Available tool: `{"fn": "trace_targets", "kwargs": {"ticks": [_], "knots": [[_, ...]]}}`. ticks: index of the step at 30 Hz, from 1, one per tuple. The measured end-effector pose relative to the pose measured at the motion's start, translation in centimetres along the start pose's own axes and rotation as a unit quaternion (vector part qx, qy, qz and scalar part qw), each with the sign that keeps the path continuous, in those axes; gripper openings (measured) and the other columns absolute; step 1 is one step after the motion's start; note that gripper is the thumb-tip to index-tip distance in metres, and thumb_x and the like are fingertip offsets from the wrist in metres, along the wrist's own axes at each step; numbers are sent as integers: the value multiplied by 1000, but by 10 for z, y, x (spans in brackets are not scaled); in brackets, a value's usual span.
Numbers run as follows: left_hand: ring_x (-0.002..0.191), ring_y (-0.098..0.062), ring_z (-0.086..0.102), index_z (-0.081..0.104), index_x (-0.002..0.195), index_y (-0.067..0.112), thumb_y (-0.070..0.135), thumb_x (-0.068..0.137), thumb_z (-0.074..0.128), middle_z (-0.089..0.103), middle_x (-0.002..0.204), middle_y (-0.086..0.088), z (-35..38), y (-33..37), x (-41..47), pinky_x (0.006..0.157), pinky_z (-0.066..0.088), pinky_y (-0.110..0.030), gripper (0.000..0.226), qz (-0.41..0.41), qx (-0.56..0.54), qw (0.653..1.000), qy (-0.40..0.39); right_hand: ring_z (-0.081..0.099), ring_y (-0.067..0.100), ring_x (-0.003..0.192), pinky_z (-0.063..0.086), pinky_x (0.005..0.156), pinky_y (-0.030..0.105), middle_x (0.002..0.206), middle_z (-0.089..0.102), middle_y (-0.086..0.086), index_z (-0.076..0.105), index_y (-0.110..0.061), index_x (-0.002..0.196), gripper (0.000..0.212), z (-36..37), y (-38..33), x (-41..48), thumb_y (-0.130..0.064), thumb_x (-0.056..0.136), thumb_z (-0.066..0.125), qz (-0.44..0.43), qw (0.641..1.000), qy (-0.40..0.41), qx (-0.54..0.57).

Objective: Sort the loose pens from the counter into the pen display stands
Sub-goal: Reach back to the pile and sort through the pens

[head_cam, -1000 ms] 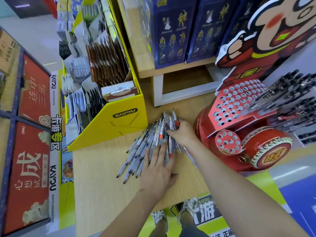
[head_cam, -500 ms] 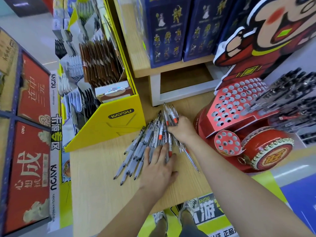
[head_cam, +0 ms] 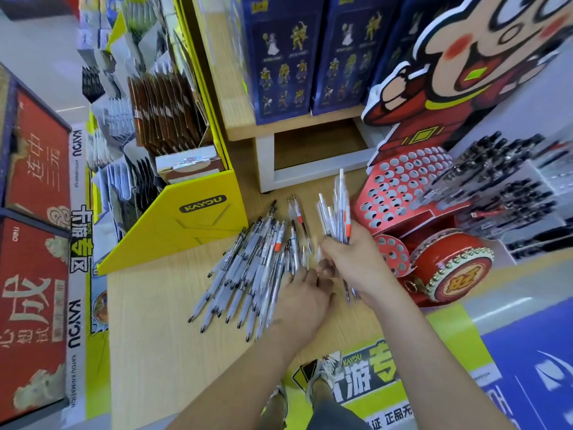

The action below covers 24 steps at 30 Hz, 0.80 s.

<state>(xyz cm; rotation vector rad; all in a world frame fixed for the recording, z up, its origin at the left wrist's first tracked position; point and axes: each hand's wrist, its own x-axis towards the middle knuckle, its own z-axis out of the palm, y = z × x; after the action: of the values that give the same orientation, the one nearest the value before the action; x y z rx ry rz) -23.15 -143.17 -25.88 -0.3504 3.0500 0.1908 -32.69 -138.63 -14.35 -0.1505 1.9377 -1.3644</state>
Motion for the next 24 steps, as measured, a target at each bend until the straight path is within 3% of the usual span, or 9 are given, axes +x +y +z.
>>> {"fn": "trace_targets", "kwargs": {"ticks": [4, 6, 8, 10, 13, 15, 18, 20, 24], "knots": [[92, -28, 60, 58, 107, 12, 11, 88, 49, 64, 98, -9, -7, -2, 8, 82, 46, -36, 20, -6, -9, 996, -93, 43, 13, 42, 35, 41, 22, 50, 47, -7, 55, -12, 86, 10, -12, 18, -18, -10, 93, 61, -30, 999, 12, -23], [80, -24, 60, 56, 107, 14, 11, 87, 47, 65, 92, -6, -13, -1, 8, 67, 45, -32, 22, -50, -69, 994, -62, 41, 11, 43, 34, 43, 23, 48, 46, -12, 56, -16, 85, 11, -18, 26, -24, -12, 92, 63, -24, 999, 20, -17], [65, -19, 53, 54, 94, 14, 13, 84, 53, 64, 80, -3, -26, 0, 4, 52, 37, -30, 10, -139, -204, 969, 3, 38, 14, 45, 32, 45, 26, 53, 46, -7, 55, -16, 89, 9, -22, 31, -30, -14, 92, 64, -14, 999, 30, 0], [58, -14, 52, 51, 82, 18, 17, 81, 65, 62, 70, 4, -45, -3, -6, 47, 36, -24, 13, -243, -344, 906, 46, 38, 18, 51, 31, 46, 28, 64, 47, 6, 55, -13, 91, 9, -25, 32, -36, -14, 92, 64, -7, 999, 36, 18], [58, -12, 60, 57, 79, 19, 16, 76, 77, 64, 63, 6, -83, -5, -24, 56, 46, -19, 21, -325, -545, 770, 58, 44, 16, 62, 35, 46, 26, 77, 60, 9, 61, -18, 99, 10, -23, 25, -48, -16, 91, 67, -2, 998, 36, 47], [59, -12, 61, 61, 82, 12, 9, 73, 80, 64, 62, 4, -109, -3, -37, 58, 51, -24, 21, -317, -624, 711, 66, 51, 11, 65, 38, 47, 24, 86, 69, 2, 63, -20, 100, 14, -17, 17, -54, -14, 89, 70, -2, 997, 28, 79], [59, -7, 60, 64, 82, 3, 0, 72, 80, 64, 60, 6, -140, 2, -49, 57, 50, -18, 19, -281, -681, 672, 79, 53, 10, 58, 35, 44, 24, 80, 67, 3, 62, -16, 91, 15, -11, 0, -65, -4, 87, 70, -3, 990, 6, 141], [60, -5, 59, 64, 82, 0, 0, 70, 80, 65, 61, 6, -155, 5, -53, 57, 50, -17, 20, -259, -700, 660, 82, 52, 12, 56, 33, 42, 22, 81, 66, 10, 63, -10, 91, 12, -14, -9, -74, -3, 85, 71, -10, 983, -24, 182], [60, -8, 60, 68, 77, 5, 0, 72, 77, 66, 64, 1, -183, 15, -53, 57, 49, -17, 12, -194, -709, 673, 83, 51, 11, 53, 31, 40, 20, 69, 62, 4, 67, -15, 78, 13, -36, -22, -91, -5, 76, 75, -65, 971, -53, 225]]}}
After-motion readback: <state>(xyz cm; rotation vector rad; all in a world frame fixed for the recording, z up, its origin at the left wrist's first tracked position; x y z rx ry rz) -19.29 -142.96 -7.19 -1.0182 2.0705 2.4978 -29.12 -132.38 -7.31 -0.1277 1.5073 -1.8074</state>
